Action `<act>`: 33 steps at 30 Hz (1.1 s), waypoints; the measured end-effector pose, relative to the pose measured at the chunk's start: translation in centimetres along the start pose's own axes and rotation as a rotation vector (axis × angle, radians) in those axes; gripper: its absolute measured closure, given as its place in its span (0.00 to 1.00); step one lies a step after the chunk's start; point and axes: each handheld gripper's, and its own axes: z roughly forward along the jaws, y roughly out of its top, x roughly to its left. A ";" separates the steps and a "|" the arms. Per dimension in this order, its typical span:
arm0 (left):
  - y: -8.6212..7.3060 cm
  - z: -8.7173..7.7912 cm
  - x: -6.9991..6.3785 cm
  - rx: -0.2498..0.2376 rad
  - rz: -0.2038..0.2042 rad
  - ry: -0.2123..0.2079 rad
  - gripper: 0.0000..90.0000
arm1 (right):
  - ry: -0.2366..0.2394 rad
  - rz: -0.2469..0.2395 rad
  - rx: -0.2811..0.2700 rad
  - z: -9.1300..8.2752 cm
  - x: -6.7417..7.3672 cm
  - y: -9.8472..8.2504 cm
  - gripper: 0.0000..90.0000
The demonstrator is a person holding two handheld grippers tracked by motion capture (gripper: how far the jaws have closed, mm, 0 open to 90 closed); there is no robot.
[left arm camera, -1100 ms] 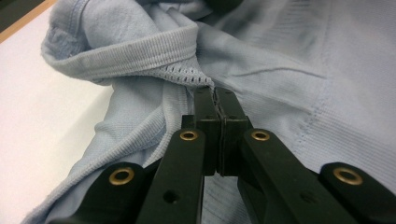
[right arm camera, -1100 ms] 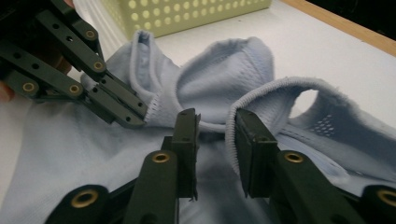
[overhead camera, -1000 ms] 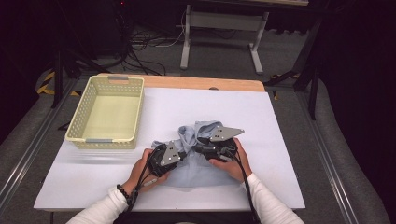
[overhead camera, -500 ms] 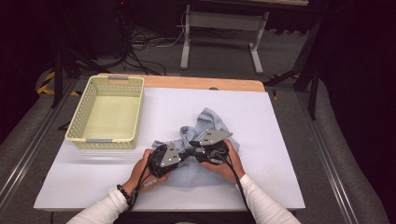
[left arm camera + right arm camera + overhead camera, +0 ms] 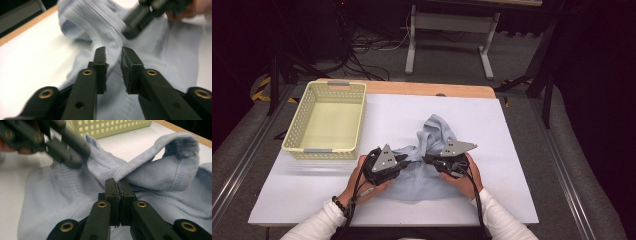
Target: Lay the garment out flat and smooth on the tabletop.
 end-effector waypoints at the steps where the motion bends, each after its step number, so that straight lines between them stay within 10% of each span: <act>1: 0.2 0.3 0.1 0.008 -0.017 -0.003 0.75 | 0.001 -0.002 0.005 0.0 0.0 -0.1 0.99; 7: 0.5 2.4 0.0 0.068 -0.016 0.037 0.58 | -0.021 -0.015 0.025 -0.2 0.2 -0.5 0.99; 11: 0.3 3.7 0.9 0.113 -0.091 0.012 0.54 | -0.052 -0.023 0.028 -0.4 0.0 -0.6 1.00; 20: -0.6 4.0 1.9 0.165 -0.147 -0.056 0.92 | -0.202 -0.058 0.049 -1.3 -1.5 -1.1 0.83; 26: -0.6 3.9 1.7 0.156 -0.126 -0.028 0.97 | -0.337 0.088 0.066 -2.9 -4.3 -2.7 0.56; 33: 0.2 2.5 1.4 0.095 -0.077 0.075 0.97 | -0.358 0.228 0.163 -2.0 -6.8 -4.7 0.44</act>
